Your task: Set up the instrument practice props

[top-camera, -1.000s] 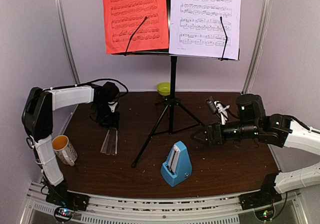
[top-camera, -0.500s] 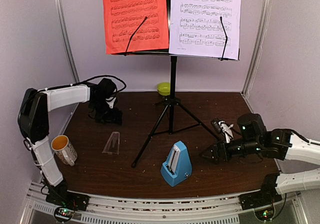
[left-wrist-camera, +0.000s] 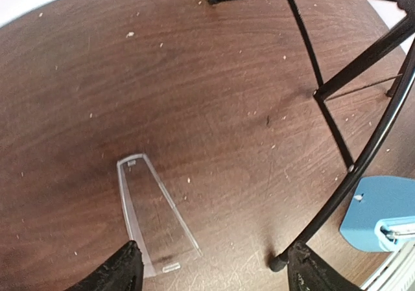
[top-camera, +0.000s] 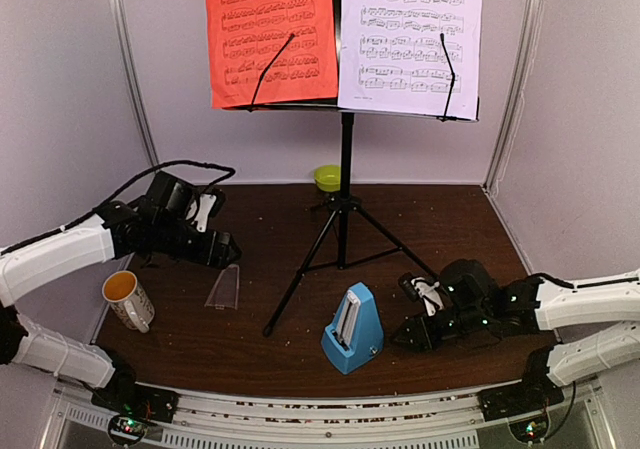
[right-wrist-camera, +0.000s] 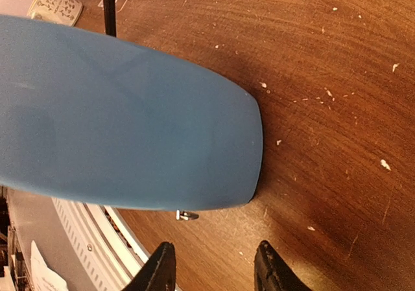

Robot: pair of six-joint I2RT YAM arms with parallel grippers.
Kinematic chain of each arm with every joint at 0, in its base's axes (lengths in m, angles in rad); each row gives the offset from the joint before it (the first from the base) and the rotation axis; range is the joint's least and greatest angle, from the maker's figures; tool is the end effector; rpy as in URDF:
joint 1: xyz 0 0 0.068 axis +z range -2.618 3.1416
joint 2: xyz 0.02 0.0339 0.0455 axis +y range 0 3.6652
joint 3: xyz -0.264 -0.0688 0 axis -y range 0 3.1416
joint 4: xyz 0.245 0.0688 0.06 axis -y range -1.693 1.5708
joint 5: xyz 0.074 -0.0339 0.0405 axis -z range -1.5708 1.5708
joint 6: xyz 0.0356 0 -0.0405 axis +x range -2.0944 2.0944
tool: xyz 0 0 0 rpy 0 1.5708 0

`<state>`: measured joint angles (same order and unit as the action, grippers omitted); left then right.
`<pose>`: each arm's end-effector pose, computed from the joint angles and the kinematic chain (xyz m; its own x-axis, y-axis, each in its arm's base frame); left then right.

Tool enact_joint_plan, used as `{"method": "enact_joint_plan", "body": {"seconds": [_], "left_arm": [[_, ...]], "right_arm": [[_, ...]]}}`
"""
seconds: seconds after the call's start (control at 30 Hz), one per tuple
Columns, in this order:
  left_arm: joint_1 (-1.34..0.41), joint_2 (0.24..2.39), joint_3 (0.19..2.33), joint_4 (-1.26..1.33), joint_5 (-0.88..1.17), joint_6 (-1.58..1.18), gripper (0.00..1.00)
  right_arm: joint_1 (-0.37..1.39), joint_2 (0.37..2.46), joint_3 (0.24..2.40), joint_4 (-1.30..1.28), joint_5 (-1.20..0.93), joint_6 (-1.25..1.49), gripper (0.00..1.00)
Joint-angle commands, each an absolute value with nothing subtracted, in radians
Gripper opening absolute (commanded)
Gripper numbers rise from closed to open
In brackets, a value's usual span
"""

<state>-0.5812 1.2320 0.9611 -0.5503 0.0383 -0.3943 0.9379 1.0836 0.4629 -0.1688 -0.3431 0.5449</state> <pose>0.2158 -0.1434 0.2745 -0.7840 0.0557 -0.6183 0.2916 0.9123 -0.2876 0.1124 0.1734 0.1768 -0.8253 -0.2999 -0.4784 -0.5515 0.6097 0.5693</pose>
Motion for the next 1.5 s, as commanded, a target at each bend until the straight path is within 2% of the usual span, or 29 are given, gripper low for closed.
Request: {"method": "enact_joint_plan", "body": {"seconds": [0.0,0.2,0.5,0.7,0.83,0.97,1.17,1.47], "left_arm": [[-0.615,1.151,0.896,-0.413,0.052,-0.426,0.78],[-0.713,1.083,0.821,-0.351,0.064,-0.374,0.74],[-0.997,1.053,0.66,-0.177,0.039,-0.331,0.66],[-1.166,1.17,0.629,-0.053,-0.009,-0.348,0.57],[-1.277,1.309,0.665,0.045,-0.036,-0.308,0.47],[-1.355,1.428,0.705,0.091,-0.065,-0.265,0.38],[-1.374,1.54,0.727,0.162,-0.145,-0.262,0.29],[-1.374,1.732,0.868,0.193,-0.187,-0.178,0.23]], "right_arm": [[0.947,1.153,0.471,-0.026,-0.345,0.576,0.4],[0.946,1.236,0.513,0.001,-0.292,0.585,0.35],[0.914,1.384,0.627,0.019,-0.245,0.583,0.32],[0.873,1.472,0.721,0.04,-0.263,0.58,0.32],[0.866,1.51,0.786,0.036,-0.298,0.57,0.32],[0.859,1.481,0.795,0.011,-0.303,0.563,0.33],[0.827,1.36,0.742,-0.038,-0.293,0.553,0.35],[0.793,1.154,0.657,-0.124,-0.272,0.55,0.38]]}}
